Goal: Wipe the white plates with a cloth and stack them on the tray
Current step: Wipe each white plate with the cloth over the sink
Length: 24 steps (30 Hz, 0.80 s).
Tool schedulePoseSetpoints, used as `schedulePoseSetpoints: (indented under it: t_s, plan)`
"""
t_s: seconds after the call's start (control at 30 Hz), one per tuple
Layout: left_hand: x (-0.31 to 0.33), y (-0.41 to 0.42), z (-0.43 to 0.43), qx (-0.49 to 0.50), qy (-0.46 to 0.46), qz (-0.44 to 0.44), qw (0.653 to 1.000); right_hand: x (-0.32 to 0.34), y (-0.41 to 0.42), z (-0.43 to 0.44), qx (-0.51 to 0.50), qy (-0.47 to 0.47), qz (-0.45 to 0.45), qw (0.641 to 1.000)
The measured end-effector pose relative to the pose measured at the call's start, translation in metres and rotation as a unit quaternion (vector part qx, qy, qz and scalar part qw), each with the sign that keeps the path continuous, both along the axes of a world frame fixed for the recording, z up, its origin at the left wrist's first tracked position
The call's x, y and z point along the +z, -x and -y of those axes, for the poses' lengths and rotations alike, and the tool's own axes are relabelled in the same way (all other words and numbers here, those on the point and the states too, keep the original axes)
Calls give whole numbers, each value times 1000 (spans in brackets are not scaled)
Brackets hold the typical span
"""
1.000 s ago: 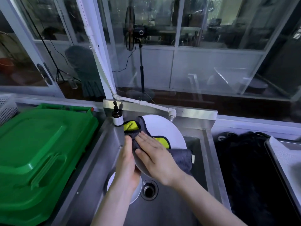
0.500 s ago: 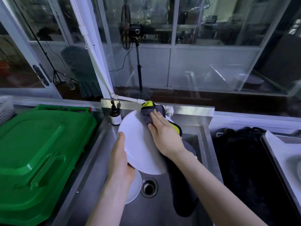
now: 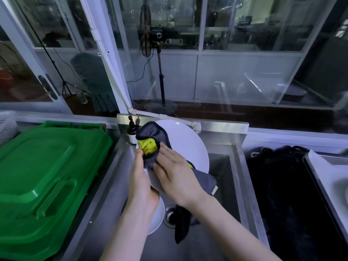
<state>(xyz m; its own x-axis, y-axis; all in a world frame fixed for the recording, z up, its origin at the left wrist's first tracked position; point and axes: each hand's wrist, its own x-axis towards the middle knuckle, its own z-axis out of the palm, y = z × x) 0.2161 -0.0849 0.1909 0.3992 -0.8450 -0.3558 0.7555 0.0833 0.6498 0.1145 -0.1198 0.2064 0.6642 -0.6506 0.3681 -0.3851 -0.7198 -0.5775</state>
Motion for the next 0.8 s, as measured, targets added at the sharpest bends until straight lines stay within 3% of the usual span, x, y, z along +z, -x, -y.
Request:
schedulePoseSetpoints:
  t_s: [0.17,0.23,0.37,0.47,0.63,0.73,0.8]
  plan:
    - [2,-14,-6,1,-38,33,999,-20,23,-20,52,73,-15,996]
    - [6,-18,-11,-9,-47,38,998,-31,42,-18,22,114,-30,993]
    - [7,-10,-18,39,-42,118,991,-34,63,21,-93,49,-79,991]
    - [2,3,-21,3,-48,128,991,-18,56,52,-95,40,-60,993]
    - [-6,10,-11,-58,-18,128,990,-4,27,45,-1,48,-55,997]
    - [-9,3,-6,-27,-28,42,998,-17,30,12,93,20,-43,995]
    - [-11,-6,-9,-65,-70,15,995,-24,41,-3,133,-2,-29,991]
